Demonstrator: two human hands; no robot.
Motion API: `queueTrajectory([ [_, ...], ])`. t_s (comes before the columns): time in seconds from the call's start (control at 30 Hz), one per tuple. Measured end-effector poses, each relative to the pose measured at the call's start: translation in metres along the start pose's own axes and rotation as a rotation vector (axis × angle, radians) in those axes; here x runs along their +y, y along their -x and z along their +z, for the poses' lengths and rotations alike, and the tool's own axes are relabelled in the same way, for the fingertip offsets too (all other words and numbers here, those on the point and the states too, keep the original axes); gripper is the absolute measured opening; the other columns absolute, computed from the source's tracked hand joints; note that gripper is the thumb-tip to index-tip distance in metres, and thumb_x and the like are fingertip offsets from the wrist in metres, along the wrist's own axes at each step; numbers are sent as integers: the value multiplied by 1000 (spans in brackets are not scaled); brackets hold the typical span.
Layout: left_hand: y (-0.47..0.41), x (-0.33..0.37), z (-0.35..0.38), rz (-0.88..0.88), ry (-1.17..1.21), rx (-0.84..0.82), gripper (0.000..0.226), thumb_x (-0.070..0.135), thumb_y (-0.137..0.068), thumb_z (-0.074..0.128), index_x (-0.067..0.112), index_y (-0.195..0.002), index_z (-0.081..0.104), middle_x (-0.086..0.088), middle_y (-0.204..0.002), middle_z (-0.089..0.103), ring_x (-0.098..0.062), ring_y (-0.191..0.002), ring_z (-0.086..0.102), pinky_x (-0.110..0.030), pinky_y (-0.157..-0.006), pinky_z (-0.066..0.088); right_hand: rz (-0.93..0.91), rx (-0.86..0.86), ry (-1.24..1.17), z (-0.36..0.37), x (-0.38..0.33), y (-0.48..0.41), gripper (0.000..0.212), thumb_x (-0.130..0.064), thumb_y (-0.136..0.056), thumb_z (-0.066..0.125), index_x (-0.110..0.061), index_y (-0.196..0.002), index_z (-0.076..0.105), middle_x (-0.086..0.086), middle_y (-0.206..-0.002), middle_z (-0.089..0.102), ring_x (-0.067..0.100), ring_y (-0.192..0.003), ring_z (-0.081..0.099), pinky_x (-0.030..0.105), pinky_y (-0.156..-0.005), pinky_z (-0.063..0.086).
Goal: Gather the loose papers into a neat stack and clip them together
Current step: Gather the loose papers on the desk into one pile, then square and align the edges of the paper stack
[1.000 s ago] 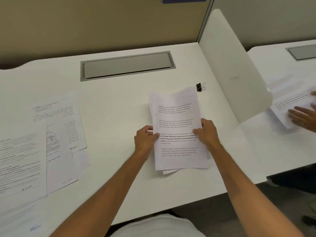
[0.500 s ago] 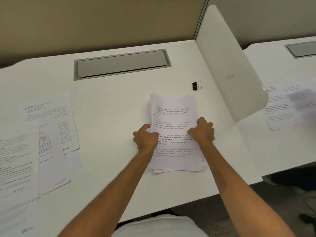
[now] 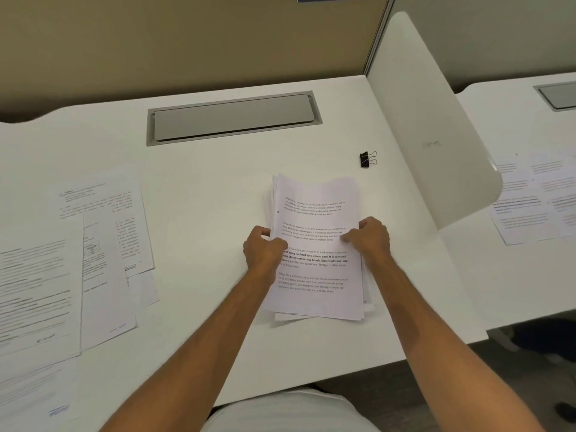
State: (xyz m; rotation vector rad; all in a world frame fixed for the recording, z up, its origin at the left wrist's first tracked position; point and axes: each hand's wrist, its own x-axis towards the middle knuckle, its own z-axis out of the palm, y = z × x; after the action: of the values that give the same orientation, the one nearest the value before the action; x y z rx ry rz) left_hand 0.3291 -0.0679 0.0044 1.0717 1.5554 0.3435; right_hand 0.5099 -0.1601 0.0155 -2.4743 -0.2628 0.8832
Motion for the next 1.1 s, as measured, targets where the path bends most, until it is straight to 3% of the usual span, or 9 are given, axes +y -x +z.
queueTrajectory([
  [0.2,-5,-3,-6,-51,28,-15,31,5,-80,72,16,-101,52,-9,-104,67,-29,-86,71,-32,-64,59,-38,-16,6,1,-3,-1,53,-19,-79,78,-10,-122,49,11,-123,61,34,-107,64,39,-83,51],
  [0.37,-10,-13,-9,-96,35,-100,39,2,-86,68,7,-122,53,-13,-118,67,-34,-103,68,-49,-90,59,-8,-25,1,7,-4,0,60,-20,-80,78,-9,-129,45,11,-127,59,34,-112,62,43,-92,52],
  [0.47,-10,-19,-12,-76,52,-158,31,0,-89,65,8,-118,59,-12,-118,69,-34,-102,69,-52,-92,58,12,-42,-52,11,-2,-2,58,-18,-80,78,-7,-128,47,10,-119,59,32,-104,62,43,-89,54],
  [0.67,-13,-27,-21,-16,113,-241,30,-1,-90,65,19,-110,56,-4,-115,70,-26,-97,71,-44,-83,62,12,-92,-244,15,2,-6,31,-5,-75,81,-9,-92,55,11,-104,64,29,-84,64,33,-72,53],
  [0.77,-15,-30,-27,10,120,-240,38,-5,-92,63,21,-120,58,-4,-117,71,-19,-92,71,-29,-66,60,16,-138,-320,12,3,-10,33,1,-73,81,-12,-81,52,11,-98,64,31,-88,65,44,-82,59],
  [0.9,-16,-30,-45,43,86,-222,55,-3,-93,63,18,-142,49,-6,-131,66,-28,-111,67,-48,-95,57,30,-266,-417,7,3,-6,32,3,-76,79,-13,-66,54,6,-68,56,22,-57,53,32,-63,49],
  [0.97,-13,-28,-59,79,97,-225,53,-1,-94,64,22,-140,50,-6,-129,68,-28,-108,69,-46,-89,60,25,-391,-490,5,2,1,13,-1,-79,78,-7,-85,67,9,-81,71,25,-68,65,29,-61,51],
  [1.03,-6,-23,-75,151,119,-223,48,1,-94,65,27,-133,53,-3,-123,70,-24,-98,73,-37,-71,63,-22,-531,-550,5,1,8,26,-5,-83,76,-4,-109,72,8,-100,78,26,-85,72,29,-62,55],
  [1.1,2,-15,-91,242,152,-218,44,2,-93,66,29,-125,54,-2,-119,71,-25,-96,75,-36,-68,63,-118,-624,-616,8,-5,15,31,-6,-87,72,-7,-118,71,7,-113,77,27,-100,72,35,-77,60],
])
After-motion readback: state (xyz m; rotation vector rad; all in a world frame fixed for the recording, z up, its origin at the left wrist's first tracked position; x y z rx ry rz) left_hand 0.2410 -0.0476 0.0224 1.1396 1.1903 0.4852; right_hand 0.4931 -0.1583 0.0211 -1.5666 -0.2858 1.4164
